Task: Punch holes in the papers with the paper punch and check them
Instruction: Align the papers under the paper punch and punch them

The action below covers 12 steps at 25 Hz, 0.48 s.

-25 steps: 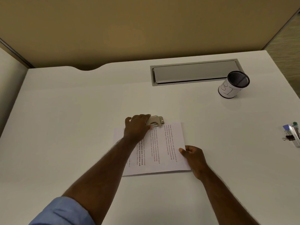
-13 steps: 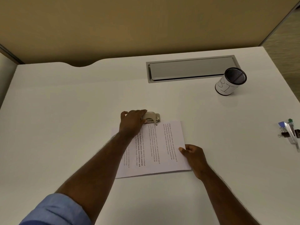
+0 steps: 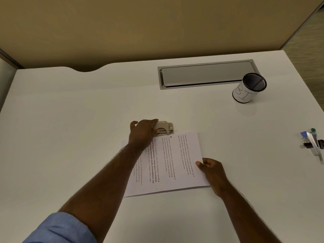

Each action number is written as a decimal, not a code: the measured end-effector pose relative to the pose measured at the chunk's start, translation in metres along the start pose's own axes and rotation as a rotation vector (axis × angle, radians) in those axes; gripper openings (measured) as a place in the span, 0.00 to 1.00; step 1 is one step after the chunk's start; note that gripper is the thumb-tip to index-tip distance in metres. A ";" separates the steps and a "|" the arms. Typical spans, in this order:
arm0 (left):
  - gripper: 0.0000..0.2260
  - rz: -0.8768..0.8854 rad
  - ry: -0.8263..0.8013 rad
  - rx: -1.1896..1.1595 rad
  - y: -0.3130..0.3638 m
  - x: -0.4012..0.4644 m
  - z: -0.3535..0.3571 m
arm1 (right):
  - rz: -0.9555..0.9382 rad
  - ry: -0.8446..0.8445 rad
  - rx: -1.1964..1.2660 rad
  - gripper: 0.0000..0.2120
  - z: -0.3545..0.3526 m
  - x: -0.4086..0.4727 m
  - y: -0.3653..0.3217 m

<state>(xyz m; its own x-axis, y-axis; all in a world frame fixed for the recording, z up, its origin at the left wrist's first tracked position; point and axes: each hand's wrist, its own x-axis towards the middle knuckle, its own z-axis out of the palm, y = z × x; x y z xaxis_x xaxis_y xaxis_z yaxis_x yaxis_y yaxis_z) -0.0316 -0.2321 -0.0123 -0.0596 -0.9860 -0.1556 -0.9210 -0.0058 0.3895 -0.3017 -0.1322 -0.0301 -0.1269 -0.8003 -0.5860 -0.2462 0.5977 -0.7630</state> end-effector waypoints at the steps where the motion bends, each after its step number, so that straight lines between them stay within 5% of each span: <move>1: 0.19 -0.001 -0.001 -0.002 0.000 0.000 0.000 | 0.000 -0.001 0.000 0.08 0.000 0.000 0.000; 8: 0.25 -0.062 0.034 -0.148 -0.007 -0.009 -0.007 | 0.002 -0.022 -0.012 0.09 -0.009 -0.005 0.001; 12: 0.20 -0.077 0.083 -0.212 -0.018 -0.031 -0.017 | 0.017 -0.062 -0.013 0.05 -0.030 -0.014 -0.001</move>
<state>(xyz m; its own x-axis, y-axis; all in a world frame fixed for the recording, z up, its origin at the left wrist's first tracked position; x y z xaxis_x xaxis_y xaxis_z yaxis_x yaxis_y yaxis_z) -0.0065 -0.2039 0.0012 0.0478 -0.9916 -0.1204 -0.8199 -0.1078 0.5623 -0.3283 -0.1233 -0.0133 -0.0715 -0.7855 -0.6147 -0.2568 0.6100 -0.7496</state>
